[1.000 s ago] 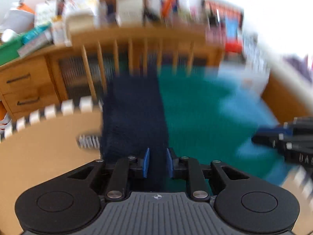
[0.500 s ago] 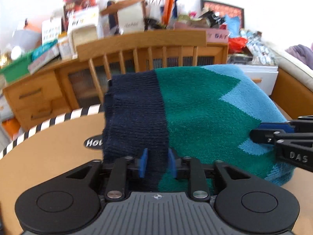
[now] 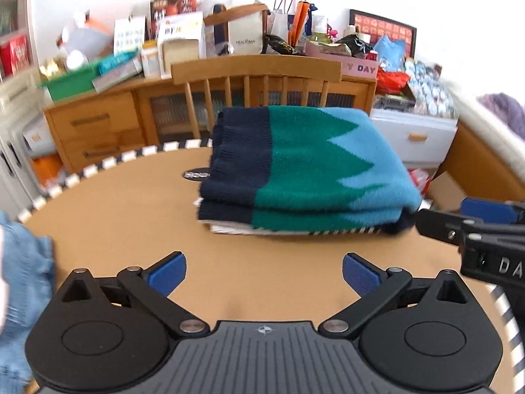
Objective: Fold clothes
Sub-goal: 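Lower the cardigan onto the striped garment and open both grippers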
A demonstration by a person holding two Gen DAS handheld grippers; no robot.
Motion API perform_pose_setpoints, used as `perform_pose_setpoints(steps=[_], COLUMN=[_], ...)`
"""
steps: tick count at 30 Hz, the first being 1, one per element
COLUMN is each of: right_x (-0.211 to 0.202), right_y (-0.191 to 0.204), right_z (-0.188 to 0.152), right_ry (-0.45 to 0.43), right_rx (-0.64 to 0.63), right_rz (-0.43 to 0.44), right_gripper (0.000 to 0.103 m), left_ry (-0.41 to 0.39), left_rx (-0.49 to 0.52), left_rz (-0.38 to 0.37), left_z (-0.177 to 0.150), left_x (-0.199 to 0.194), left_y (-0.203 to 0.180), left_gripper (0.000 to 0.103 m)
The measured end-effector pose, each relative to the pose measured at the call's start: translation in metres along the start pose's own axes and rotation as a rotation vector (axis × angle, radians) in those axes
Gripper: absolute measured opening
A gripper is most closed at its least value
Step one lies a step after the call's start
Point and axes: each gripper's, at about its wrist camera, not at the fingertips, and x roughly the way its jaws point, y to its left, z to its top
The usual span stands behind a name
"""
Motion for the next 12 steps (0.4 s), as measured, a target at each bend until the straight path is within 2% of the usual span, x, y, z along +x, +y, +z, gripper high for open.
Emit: perform_pose_setpoints(steps=[1, 5, 9, 12], right_x=[-0.004, -0.016, -0.023, -0.026], right_y=[-0.001, 0.001, 0.001, -0.001], right_z=[-0.001, -0.006, -0.006, -0.004], right_ry=[0.005, 0.011, 0.004, 0.001], right_rx=[0.016, 0.037, 0.035, 0.045], right_rz=[0.002, 0.001, -0.001, 0.001], right_gripper=[0.070, 0.074, 0.076, 0.077], left_ry=[-0.006, 0.002, -0.024, -0.028], left_rx=[0.016, 0.020, 0.026, 0.010], left_rz=[0.011, -0.034, -0.011, -0.023], left_z=[-0.002, -0.004, -0.004, -0.003], left_x=[-0.005, -0.014, -0.022, -0.024], left_y=[-0.002, -0.009, -0.013, -0.012], left_gripper=[0.103, 0.103, 0.103, 0.103])
